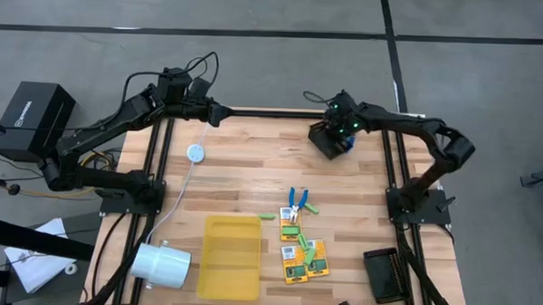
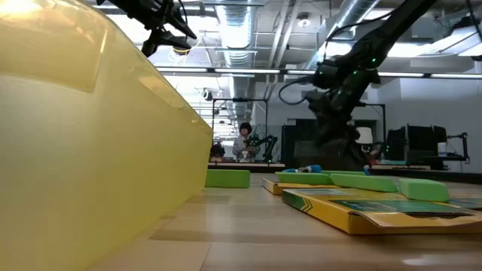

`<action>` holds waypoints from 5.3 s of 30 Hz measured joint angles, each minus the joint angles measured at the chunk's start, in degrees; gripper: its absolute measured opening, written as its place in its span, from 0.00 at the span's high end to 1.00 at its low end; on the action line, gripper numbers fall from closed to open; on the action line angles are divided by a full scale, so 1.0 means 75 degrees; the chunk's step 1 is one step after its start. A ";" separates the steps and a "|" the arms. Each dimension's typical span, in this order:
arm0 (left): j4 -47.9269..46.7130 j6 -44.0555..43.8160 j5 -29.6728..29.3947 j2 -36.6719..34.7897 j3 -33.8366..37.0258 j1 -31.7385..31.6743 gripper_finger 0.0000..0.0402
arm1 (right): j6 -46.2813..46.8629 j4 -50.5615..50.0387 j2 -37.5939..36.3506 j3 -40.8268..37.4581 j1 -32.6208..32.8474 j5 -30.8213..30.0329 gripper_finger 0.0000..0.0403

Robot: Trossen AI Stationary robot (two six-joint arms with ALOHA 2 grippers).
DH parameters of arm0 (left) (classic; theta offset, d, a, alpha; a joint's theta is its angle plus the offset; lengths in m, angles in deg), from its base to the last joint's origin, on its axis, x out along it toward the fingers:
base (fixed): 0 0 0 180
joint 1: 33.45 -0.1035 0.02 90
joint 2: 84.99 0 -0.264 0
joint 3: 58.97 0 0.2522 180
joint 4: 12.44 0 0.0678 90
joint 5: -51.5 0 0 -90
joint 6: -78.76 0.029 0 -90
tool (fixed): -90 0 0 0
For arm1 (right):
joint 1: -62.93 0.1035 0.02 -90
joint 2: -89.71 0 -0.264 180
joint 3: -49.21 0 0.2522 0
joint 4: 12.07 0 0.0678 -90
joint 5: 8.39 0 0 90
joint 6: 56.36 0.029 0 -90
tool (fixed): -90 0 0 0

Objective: Pick & Place School Supplies
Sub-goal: Adjust the top black bin on the table, then put the blue punch plier into the top black bin

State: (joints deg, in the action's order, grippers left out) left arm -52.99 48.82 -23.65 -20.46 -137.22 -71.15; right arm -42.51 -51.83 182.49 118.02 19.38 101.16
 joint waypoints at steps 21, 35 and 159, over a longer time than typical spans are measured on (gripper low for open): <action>-0.0030 0.0420 0.0219 0.0003 -0.0003 0.0003 0.70 | 0.0962 0.0697 0.0361 0.0035 0.0690 0.0197 0.64; 0.0168 0.0370 0.0473 0.0003 0.0710 0.0006 0.70 | 0.1247 0.0753 -0.0135 0.0032 0.0564 0.0595 0.42; 0.0949 0.1250 0.0866 0.0000 0.0741 -0.0472 0.70 | 0.3241 -0.0855 0.0364 -0.0504 -0.1347 -0.1643 0.69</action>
State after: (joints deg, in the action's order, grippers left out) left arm -45.87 58.20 -17.16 -20.46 -131.67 -74.69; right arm -18.20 -58.24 185.22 114.24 9.28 88.84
